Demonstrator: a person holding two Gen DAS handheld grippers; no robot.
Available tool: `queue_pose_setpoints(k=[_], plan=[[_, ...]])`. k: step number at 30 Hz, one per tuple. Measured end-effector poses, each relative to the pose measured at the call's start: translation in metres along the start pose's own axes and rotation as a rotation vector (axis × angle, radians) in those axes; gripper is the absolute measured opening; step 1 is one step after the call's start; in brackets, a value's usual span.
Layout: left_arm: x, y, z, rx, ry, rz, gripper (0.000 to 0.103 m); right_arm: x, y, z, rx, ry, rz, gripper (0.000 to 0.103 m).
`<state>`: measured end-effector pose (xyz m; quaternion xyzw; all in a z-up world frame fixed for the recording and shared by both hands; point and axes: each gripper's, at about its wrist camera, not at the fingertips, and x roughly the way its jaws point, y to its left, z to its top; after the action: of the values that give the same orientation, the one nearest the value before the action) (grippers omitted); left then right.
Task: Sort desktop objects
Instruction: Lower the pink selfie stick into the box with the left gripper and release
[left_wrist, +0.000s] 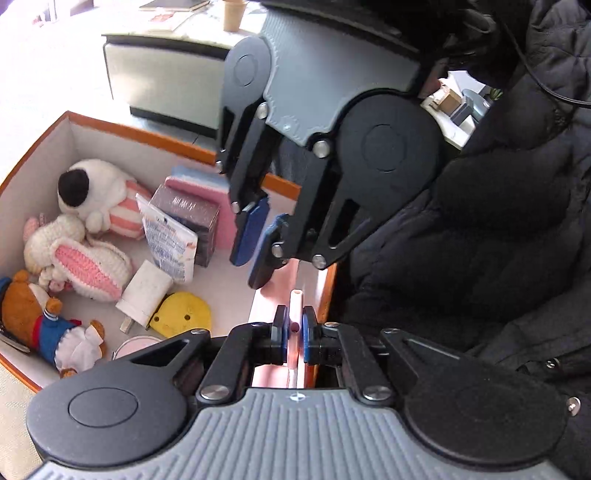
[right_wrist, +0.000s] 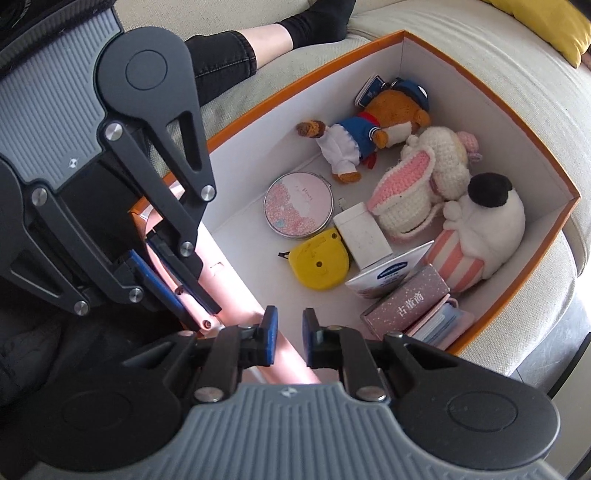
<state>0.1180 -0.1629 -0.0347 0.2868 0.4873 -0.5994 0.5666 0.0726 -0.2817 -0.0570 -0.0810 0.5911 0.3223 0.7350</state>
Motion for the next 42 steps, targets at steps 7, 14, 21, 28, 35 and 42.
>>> queue_pose_setpoints(k=[7,14,21,28,35,42], plan=[[0.020,0.026,-0.008,-0.053,0.016,-0.054,0.007,0.018,0.003,0.000,-0.021,0.042,0.020,0.015],[0.038,0.046,-0.009,-0.068,0.049,-0.101,0.007,0.026,0.011,0.001,-0.069,0.067,0.023,0.015],[0.053,0.055,-0.009,-0.076,0.081,-0.097,0.007,0.028,0.015,0.001,-0.082,0.070,0.019,0.017],[0.054,0.061,-0.013,-0.116,0.076,0.018,0.013,0.030,0.018,0.000,-0.087,0.068,0.006,0.018],[0.050,0.058,-0.014,-0.164,0.044,0.129,0.017,0.035,0.016,0.005,-0.085,0.043,0.004,0.018],[0.047,0.068,-0.020,-0.212,0.025,0.288,0.017,0.050,0.015,0.010,-0.090,0.051,-0.007,0.018]])
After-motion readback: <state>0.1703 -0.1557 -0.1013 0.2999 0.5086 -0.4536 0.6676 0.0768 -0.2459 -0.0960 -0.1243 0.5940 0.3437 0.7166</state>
